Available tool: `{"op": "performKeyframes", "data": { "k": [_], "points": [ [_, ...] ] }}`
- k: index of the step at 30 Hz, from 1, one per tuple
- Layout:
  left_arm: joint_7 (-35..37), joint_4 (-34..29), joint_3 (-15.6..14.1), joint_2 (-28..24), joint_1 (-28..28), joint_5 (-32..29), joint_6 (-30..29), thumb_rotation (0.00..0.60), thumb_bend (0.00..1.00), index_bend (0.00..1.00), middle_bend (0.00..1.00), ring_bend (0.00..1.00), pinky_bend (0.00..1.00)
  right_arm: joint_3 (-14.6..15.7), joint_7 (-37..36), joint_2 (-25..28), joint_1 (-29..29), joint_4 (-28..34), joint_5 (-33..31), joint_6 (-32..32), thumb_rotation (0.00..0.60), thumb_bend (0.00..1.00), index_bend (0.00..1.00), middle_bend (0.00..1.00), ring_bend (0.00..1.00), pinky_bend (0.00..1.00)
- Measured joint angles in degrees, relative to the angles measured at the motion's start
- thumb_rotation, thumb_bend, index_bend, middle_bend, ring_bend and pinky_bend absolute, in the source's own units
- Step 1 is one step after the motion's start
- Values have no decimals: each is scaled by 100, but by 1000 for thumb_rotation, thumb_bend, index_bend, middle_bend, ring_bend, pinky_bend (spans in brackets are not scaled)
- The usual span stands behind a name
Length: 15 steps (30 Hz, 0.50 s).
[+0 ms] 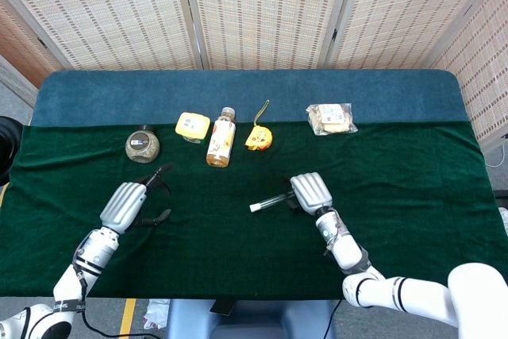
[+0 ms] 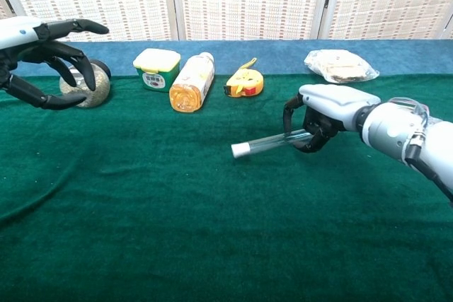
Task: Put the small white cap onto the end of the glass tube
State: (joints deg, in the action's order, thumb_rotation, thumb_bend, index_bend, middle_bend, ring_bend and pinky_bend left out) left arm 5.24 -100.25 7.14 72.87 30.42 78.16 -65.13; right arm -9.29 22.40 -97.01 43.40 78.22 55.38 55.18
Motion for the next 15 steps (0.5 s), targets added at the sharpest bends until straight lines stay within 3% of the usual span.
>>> {"op": "performKeyframes", "data": {
  "k": [6,10,13,15],
  "points": [
    [-84,131,-37,-11,-40,-118,63,600,378,57,475,315,334,48,-66,165,-123,143,27,11,600,607,203,963,1000,1000],
    [-98,230,-41,-50,-145,-166,-64,600,379,109,475,326,328,53,-202,527,-291,505,261,259,600,606,189,956,1000,1000],
    [-141,342,-50,-130,-284,-185,-267,600,382,219,476,353,317,80,-307,982,-492,917,489,552,600,608,234,896,999,990],
    [-198,467,-69,-172,-403,-178,-448,600,384,267,477,362,311,123,-377,1325,-669,1191,651,786,600,608,261,799,938,931]
  ]
}}
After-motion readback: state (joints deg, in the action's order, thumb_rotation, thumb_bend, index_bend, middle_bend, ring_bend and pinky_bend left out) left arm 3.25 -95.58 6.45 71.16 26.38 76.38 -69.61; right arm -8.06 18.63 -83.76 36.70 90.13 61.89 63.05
